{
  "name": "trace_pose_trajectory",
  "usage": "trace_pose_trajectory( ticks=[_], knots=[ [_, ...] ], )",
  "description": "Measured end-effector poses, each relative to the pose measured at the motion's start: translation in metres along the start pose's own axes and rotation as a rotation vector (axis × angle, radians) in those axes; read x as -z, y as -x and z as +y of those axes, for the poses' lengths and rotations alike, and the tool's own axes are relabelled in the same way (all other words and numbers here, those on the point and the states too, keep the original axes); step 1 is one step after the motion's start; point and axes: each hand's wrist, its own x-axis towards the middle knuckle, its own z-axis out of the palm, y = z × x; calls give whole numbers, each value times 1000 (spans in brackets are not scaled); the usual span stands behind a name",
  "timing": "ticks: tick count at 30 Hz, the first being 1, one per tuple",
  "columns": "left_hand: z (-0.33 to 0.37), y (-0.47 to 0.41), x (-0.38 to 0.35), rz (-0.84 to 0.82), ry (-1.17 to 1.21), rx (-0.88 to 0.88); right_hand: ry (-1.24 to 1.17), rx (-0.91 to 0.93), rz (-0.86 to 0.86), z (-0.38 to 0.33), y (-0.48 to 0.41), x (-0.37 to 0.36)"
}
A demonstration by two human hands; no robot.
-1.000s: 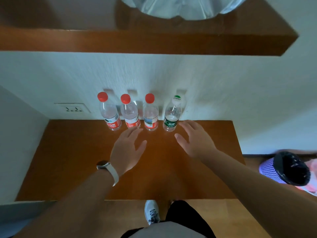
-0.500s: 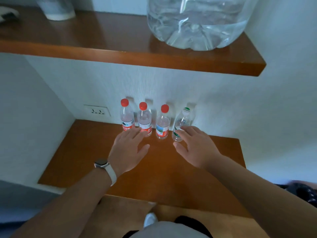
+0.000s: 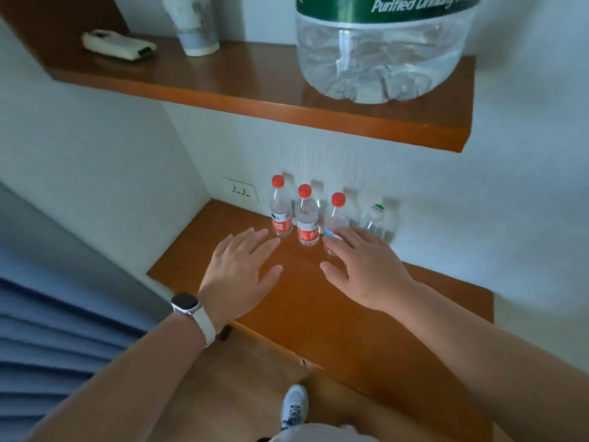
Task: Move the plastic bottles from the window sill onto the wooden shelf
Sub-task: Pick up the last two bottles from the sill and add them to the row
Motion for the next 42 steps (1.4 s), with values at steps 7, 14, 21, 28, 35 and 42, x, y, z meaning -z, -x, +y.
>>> trace_pose_trajectory(
  ticks=[7, 14, 21, 28, 35, 42],
  knots=[
    [1, 80, 17, -1, -6, 199, -62, 270, -30, -43, -1, -9],
    [-25, 180, 36, 122, -12, 388, -100, 530, -44, -126, 3, -12],
    [-69, 275, 40, 203, -14, 492, -67, 696, 2, -221, 23, -12],
    [-136, 408, 42, 293, -26, 623, -51, 826, 9, -360, 50, -32],
    [-199, 541, 40, 349, -40, 809, -64, 975, 7, -505, 87, -58],
    [-211, 644, 32, 383, -4, 1004, -79, 1122, -44, -601, 127, -82]
  ],
)
